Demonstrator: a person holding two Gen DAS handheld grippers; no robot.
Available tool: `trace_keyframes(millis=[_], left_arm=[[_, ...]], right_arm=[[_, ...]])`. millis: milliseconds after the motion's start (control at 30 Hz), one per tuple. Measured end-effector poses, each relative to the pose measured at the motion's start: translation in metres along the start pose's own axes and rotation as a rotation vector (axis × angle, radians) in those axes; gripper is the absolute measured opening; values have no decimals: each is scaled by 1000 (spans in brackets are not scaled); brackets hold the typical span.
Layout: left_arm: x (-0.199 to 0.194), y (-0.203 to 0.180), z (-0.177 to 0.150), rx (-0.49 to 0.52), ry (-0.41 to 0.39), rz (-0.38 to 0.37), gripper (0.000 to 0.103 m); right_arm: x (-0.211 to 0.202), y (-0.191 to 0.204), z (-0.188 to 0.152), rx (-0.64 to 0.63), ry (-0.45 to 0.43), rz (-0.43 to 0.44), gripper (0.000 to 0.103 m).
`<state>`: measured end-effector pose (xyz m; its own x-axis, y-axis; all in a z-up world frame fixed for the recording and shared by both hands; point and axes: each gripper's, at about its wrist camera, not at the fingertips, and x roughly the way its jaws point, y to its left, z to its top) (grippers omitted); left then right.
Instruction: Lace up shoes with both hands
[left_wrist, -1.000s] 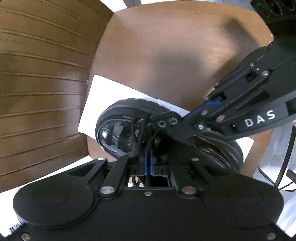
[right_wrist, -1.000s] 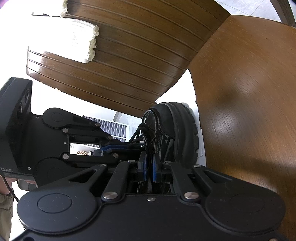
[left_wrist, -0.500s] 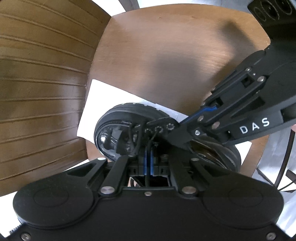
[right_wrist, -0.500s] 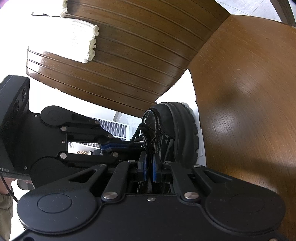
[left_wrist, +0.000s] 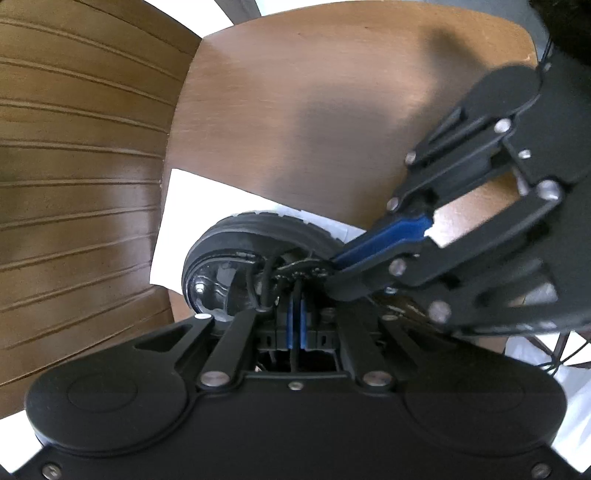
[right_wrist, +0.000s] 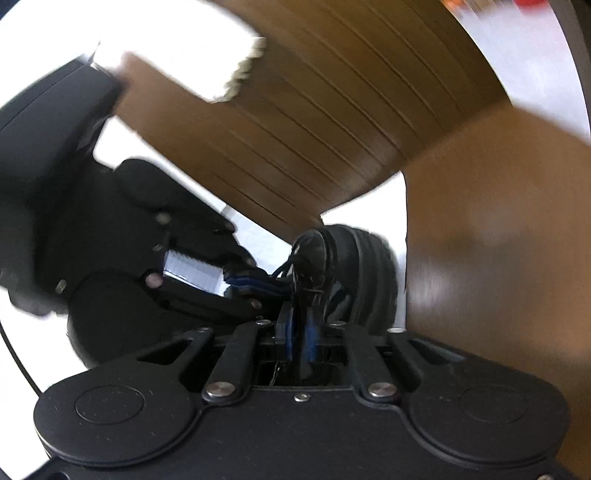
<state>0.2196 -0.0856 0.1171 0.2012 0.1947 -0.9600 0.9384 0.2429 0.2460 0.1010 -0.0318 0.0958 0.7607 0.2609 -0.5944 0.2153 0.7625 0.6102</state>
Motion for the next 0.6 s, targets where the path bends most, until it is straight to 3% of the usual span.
trace_keyframes(millis=[33,100,167,267,400,533,600], left_arm=[[0,1,-1,-7,-5,-2,4],[1,0,-1,-4,-11,0,4],[1,0,-2,-3,-15,1,4],[1,0,-3,-3,-21,-1,4],[2,0,-5,-4,-29,0,4],[3,0,-5,-2,-33,0,4],[4,0,-5,-2,-34,0,5]], right_arm=[[-3,4,1,-41,-3,-8,14],[-14,1,8,-73,-35,-21,39],[-24,-3,15,-104,-66,-54,51],[-29,-3,25,-278,-62,-147,51],[-19,17,6,-720,-34,-258,51],[-3,36,-32,-1181,-57,-295,50],[6,41,-42,-1290,-55,-297,49]])
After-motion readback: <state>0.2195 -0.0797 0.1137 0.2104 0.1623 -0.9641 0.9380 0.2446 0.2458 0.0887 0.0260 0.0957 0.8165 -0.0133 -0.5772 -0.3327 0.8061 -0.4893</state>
